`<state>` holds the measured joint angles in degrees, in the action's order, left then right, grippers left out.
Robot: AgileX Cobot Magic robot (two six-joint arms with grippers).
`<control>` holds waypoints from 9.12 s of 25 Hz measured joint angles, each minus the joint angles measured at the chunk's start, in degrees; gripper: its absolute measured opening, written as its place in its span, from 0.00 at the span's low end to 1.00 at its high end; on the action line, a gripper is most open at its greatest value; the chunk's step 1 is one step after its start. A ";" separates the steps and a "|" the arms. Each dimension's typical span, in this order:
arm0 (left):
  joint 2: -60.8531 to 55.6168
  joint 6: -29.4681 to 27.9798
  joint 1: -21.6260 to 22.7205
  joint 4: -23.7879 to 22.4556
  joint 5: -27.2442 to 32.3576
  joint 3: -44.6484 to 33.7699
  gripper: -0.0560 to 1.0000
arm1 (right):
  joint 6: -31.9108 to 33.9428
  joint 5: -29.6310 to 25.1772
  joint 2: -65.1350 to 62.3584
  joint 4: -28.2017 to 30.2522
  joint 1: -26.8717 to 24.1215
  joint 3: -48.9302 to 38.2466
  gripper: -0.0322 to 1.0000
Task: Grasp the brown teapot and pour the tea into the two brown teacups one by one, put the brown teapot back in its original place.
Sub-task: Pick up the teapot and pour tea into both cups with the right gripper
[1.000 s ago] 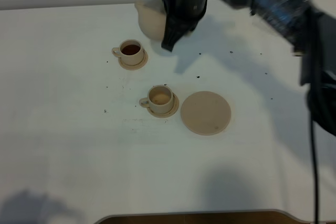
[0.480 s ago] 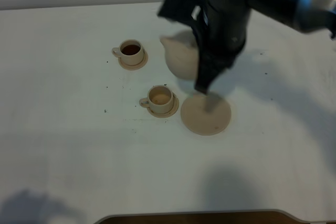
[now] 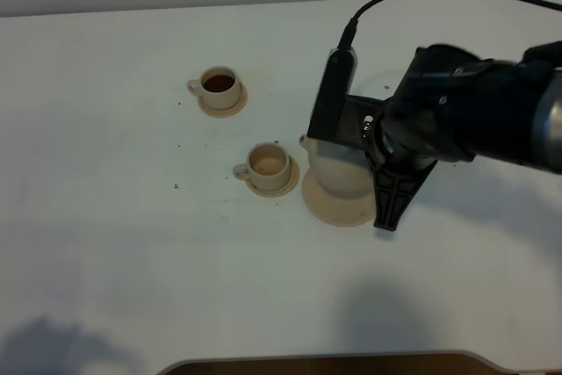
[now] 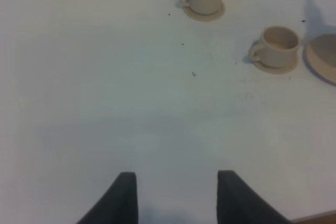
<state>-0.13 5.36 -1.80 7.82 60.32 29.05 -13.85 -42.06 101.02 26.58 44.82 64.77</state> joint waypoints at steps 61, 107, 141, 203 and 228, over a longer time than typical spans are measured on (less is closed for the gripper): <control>0.00 -0.01 0.00 0.00 0.00 0.00 0.39 | 7.13 -4.83 16.11 53.83 9.14 5.64 0.15; 0.00 -0.01 0.00 0.00 0.00 0.00 0.39 | 0.54 -4.64 16.18 65.45 9.66 5.64 0.15; 0.00 -0.01 0.00 0.00 0.00 0.00 0.39 | -2.95 -4.54 16.18 73.61 9.66 5.64 0.15; 0.00 0.04 0.00 0.00 0.00 0.00 0.39 | -10.88 -5.01 16.18 74.62 9.66 5.64 0.15; 0.00 0.04 0.00 0.00 0.00 0.00 0.39 | -1.39 -4.74 16.18 62.01 9.66 5.64 0.15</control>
<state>-0.13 5.39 -1.80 7.82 60.32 29.05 -15.25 -46.80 117.20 88.59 54.47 70.41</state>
